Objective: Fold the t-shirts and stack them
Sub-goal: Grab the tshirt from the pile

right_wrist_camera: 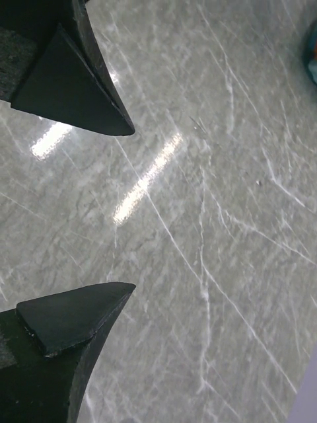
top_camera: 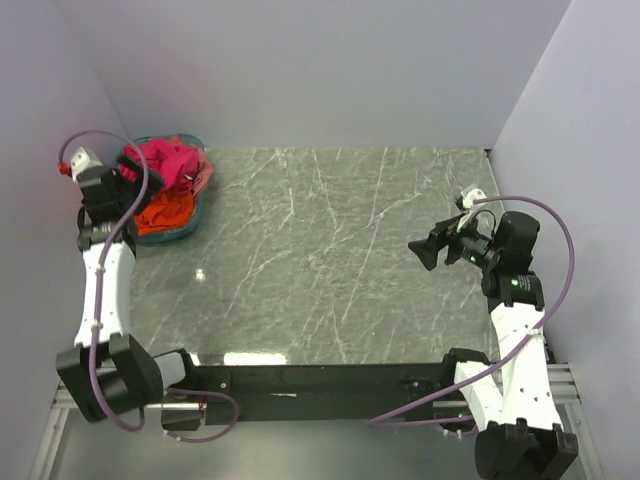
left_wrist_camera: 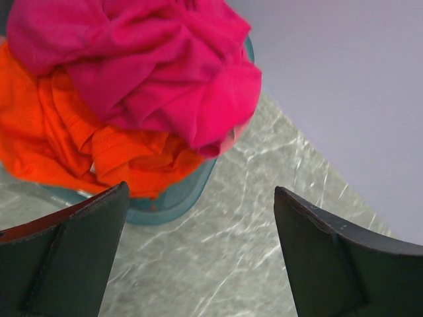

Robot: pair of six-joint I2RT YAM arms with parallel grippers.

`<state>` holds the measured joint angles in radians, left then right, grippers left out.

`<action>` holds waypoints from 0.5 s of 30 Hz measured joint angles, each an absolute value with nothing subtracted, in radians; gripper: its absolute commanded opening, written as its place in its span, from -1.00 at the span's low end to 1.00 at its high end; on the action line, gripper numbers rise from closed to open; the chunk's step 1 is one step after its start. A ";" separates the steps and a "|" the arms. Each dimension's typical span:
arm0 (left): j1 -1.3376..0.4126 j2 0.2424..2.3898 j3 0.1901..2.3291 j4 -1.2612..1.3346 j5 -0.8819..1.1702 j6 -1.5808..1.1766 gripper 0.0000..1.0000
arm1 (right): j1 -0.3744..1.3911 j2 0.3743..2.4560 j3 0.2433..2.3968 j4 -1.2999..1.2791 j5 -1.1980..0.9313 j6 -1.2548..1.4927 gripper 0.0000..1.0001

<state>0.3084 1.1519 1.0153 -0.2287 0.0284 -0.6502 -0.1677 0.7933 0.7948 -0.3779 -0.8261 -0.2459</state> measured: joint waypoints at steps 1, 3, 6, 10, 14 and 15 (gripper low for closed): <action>0.308 1.186 1.052 -0.239 0.019 -0.661 0.93 | -0.167 0.791 0.792 -0.386 -0.835 -0.250 0.93; 0.307 1.258 1.143 -0.277 -0.007 -0.687 0.93 | -0.166 0.789 0.791 -0.398 -0.847 -0.255 0.93; 0.307 1.385 1.305 -0.353 -0.052 -0.721 0.88 | -0.165 0.782 0.791 -0.409 -0.858 -0.258 0.93; 0.307 1.540 1.472 -0.426 -0.117 -0.736 0.83 | -0.163 0.768 0.791 -0.413 -0.860 -0.260 0.93; 0.307 1.662 1.596 -0.500 -0.177 -0.735 0.70 | -0.161 0.759 0.791 -0.413 -0.864 -0.260 0.93; 0.307 1.697 1.628 -0.516 -0.187 -0.733 0.67 | -0.161 0.759 0.791 -0.413 -0.865 -0.260 0.93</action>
